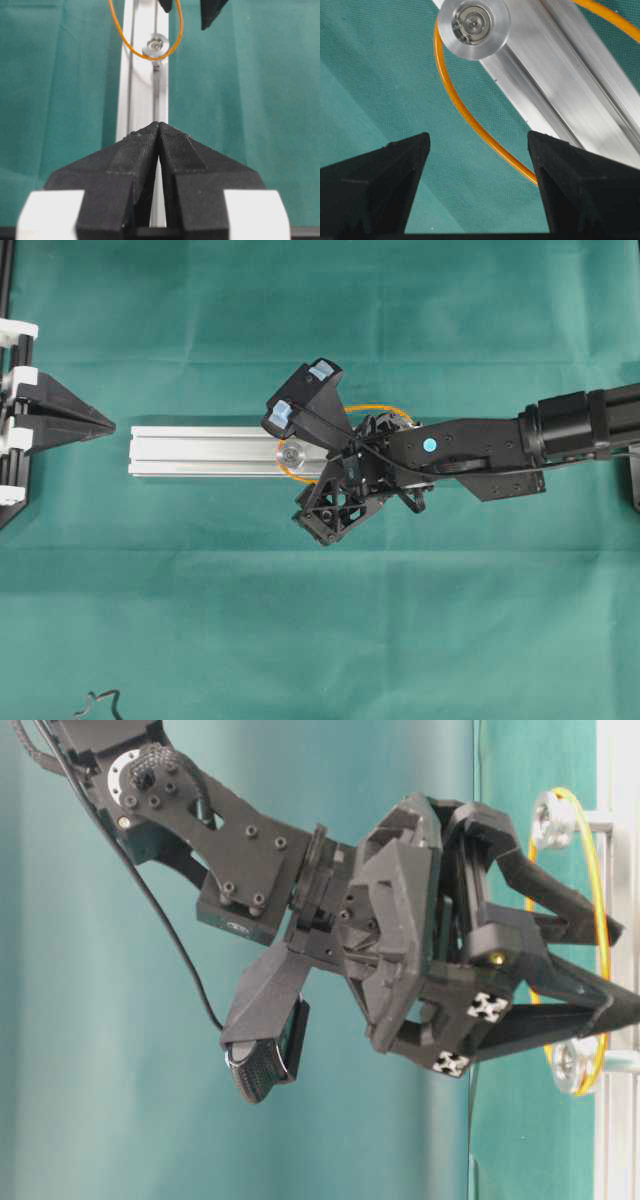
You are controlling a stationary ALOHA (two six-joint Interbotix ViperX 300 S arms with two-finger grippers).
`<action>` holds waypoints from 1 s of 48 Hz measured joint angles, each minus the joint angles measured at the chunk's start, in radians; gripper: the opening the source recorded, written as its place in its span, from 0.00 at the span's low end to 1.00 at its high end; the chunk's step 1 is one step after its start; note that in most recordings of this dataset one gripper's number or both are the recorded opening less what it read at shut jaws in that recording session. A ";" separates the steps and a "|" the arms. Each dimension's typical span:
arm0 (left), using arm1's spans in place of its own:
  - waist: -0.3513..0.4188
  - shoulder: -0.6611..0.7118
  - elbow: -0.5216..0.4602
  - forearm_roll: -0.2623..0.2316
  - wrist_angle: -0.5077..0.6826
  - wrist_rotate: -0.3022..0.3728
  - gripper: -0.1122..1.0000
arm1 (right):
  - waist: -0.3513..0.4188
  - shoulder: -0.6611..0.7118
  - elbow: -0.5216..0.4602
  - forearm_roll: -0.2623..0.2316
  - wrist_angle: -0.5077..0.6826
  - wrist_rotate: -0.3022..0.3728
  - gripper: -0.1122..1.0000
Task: Hook the rubber onto the shaft.
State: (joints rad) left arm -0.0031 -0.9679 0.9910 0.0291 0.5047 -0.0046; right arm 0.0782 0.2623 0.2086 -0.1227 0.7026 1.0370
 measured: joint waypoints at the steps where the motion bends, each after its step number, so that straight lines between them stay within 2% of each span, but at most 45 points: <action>1: 0.000 0.000 0.000 0.000 0.000 -0.002 0.10 | 0.000 0.002 0.000 0.000 0.002 0.000 0.87; 13: 0.000 0.000 0.000 0.000 0.000 -0.002 0.10 | 0.000 -0.006 0.000 0.000 0.002 0.000 0.87; 30: 0.000 0.000 0.002 0.000 0.000 0.000 0.10 | 0.000 -0.087 -0.002 -0.014 0.020 0.000 0.87; 48: 0.000 0.000 0.000 0.000 0.000 0.000 0.10 | -0.002 -0.206 0.000 -0.015 0.123 -0.038 0.87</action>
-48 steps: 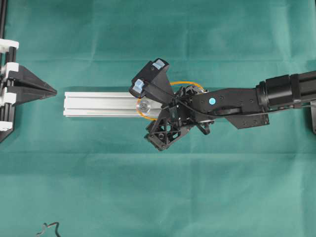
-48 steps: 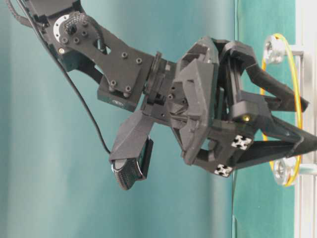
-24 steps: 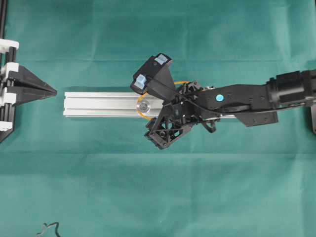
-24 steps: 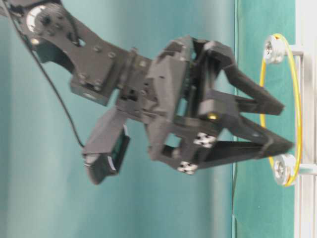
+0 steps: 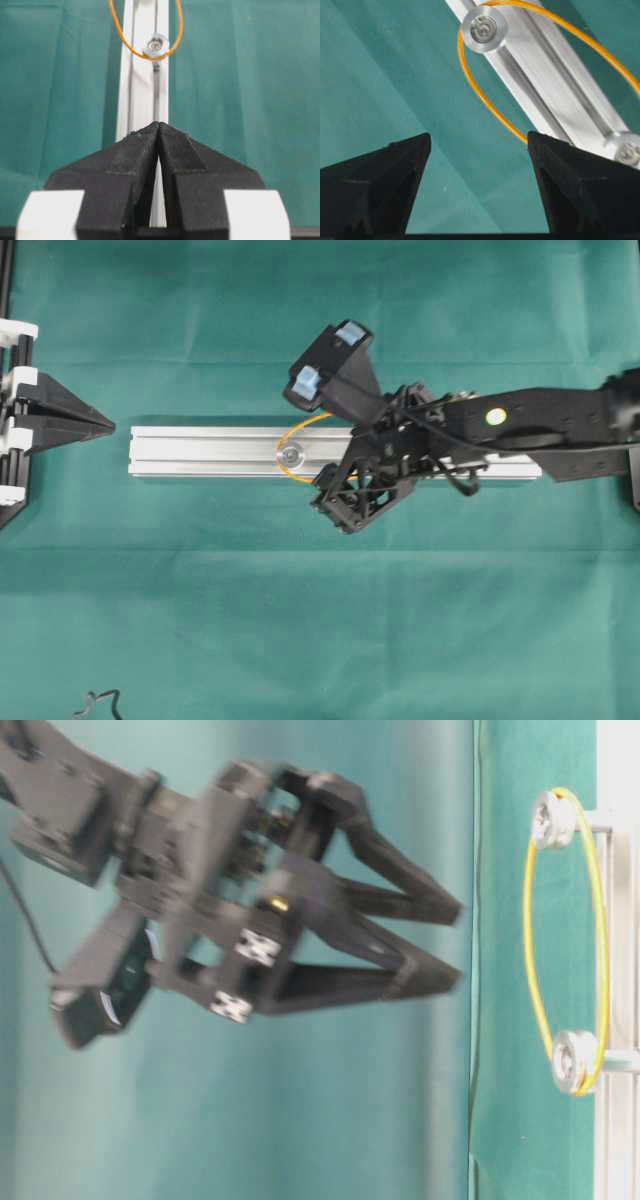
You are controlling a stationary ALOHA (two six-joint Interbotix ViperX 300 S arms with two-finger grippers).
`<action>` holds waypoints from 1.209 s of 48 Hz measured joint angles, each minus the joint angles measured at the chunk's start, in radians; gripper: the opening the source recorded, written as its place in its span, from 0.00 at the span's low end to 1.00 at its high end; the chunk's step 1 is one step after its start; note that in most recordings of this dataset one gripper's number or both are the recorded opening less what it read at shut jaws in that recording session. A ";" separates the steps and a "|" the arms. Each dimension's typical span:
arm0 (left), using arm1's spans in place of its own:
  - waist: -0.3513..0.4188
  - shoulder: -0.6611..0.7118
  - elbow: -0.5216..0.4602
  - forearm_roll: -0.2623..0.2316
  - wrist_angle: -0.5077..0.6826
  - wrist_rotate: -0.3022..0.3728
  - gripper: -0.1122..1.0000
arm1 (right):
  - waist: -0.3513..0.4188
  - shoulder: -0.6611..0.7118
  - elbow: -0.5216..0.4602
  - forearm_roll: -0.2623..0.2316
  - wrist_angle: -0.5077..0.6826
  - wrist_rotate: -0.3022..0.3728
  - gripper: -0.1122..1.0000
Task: Hook the rubber onto the shaft.
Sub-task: 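Open the right gripper, release the band, and lift away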
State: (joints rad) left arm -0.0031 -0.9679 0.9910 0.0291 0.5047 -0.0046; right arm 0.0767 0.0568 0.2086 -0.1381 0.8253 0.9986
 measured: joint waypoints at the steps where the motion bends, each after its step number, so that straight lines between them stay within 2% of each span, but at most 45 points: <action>1: 0.000 0.000 0.000 0.000 -0.002 0.000 0.10 | 0.002 -0.006 -0.002 0.000 0.009 0.000 0.87; 22: 0.000 0.000 0.000 0.000 0.000 0.000 0.10 | 0.002 -0.074 -0.002 0.000 0.071 -0.011 0.86; 27: 0.000 0.000 0.000 0.000 0.000 0.000 0.10 | 0.002 -0.074 0.000 0.000 0.071 -0.037 0.87; 42: 0.000 0.000 0.000 0.000 0.000 0.000 0.10 | 0.002 -0.075 -0.002 0.000 0.080 -0.247 0.87; 53: 0.000 0.000 0.000 0.000 0.000 0.000 0.10 | 0.000 -0.074 0.000 0.002 0.094 -0.454 0.87; 58: 0.000 0.000 0.000 0.000 0.000 -0.002 0.10 | 0.002 -0.075 -0.002 0.000 0.112 -0.514 0.87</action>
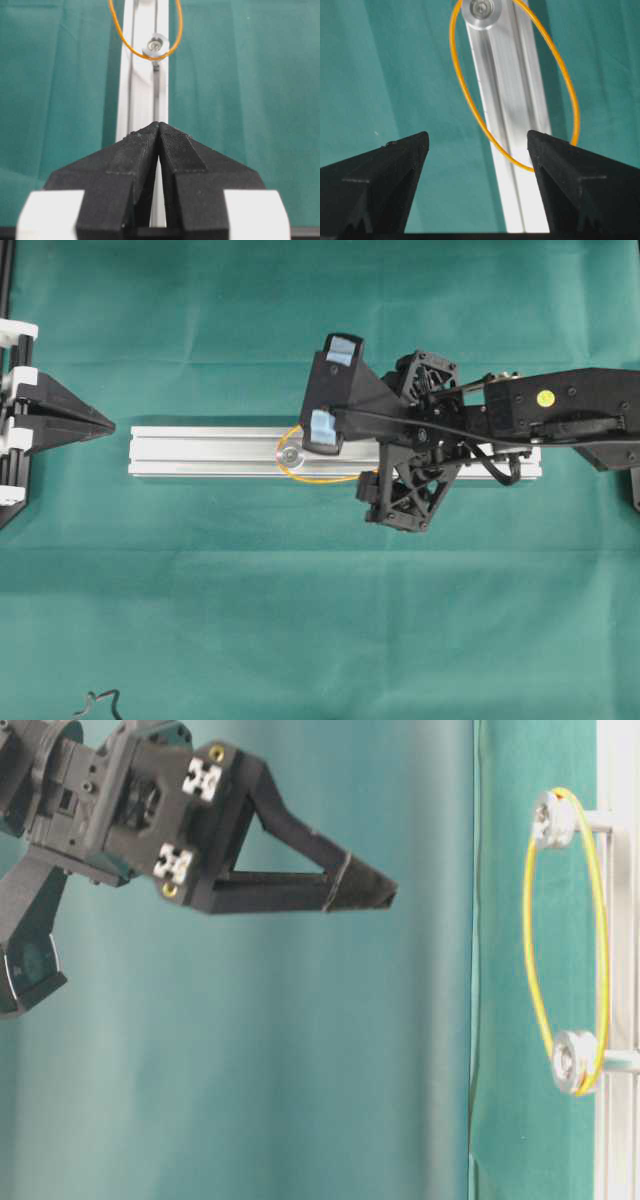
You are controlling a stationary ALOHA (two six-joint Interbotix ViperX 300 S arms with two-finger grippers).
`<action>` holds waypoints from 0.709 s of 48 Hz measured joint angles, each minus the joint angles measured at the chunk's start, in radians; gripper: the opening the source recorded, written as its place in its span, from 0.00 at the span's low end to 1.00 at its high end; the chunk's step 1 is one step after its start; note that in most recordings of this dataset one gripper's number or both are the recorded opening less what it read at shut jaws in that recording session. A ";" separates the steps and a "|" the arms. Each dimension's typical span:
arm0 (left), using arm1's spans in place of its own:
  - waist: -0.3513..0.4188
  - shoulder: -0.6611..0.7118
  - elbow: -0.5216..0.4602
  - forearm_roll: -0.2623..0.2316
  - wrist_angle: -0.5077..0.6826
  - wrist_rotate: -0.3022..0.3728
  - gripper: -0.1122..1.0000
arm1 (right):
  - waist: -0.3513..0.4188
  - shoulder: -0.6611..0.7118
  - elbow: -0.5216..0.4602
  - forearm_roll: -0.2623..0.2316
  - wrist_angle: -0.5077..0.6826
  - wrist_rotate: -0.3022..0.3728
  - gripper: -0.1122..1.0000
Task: Hook the rubber onto the shaft.
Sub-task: 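Open the right gripper, release the band, and lift away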
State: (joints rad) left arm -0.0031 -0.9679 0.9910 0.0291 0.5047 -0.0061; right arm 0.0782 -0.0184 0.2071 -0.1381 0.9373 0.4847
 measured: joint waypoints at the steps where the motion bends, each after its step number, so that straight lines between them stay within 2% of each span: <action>1: 0.000 0.000 0.002 0.000 0.000 0.000 0.10 | 0.000 0.002 0.002 0.002 0.003 -0.009 0.87; 6: 0.000 0.000 0.000 0.000 0.000 0.000 0.10 | 0.000 0.000 0.000 0.002 0.014 -0.037 0.86; 21: 0.000 0.000 0.000 0.000 0.000 0.000 0.10 | 0.000 -0.078 0.002 -0.015 -0.023 -0.043 0.86; 34: 0.000 0.000 0.000 0.000 0.000 0.002 0.10 | 0.000 -0.167 0.061 -0.043 -0.048 -0.043 0.86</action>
